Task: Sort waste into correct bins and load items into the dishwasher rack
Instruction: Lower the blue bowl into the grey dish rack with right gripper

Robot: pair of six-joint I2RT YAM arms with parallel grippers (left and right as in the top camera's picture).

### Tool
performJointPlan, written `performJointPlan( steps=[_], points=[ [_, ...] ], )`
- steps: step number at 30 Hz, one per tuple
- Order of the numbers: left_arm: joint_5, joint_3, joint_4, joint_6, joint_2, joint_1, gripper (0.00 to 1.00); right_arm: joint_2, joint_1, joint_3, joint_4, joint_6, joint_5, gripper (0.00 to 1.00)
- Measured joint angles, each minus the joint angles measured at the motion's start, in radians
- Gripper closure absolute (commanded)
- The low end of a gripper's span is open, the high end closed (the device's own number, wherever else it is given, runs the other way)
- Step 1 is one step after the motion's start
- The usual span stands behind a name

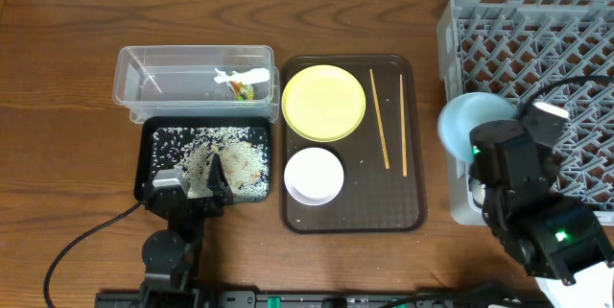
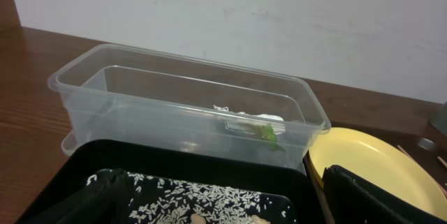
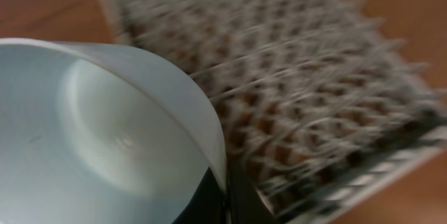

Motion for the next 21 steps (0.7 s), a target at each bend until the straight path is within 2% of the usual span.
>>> performJointPlan(
  steps=[9,21],
  points=[
    [0.0,0.0,0.0,0.0,0.0,0.0,0.1,0.119,-0.208,0.0,0.069,-0.006,0.233,0.99],
    [0.0,0.0,0.0,0.0,0.0,0.0,0.1,0.396,-0.404,0.0,0.127,-0.008,0.306,0.98]
  ],
)
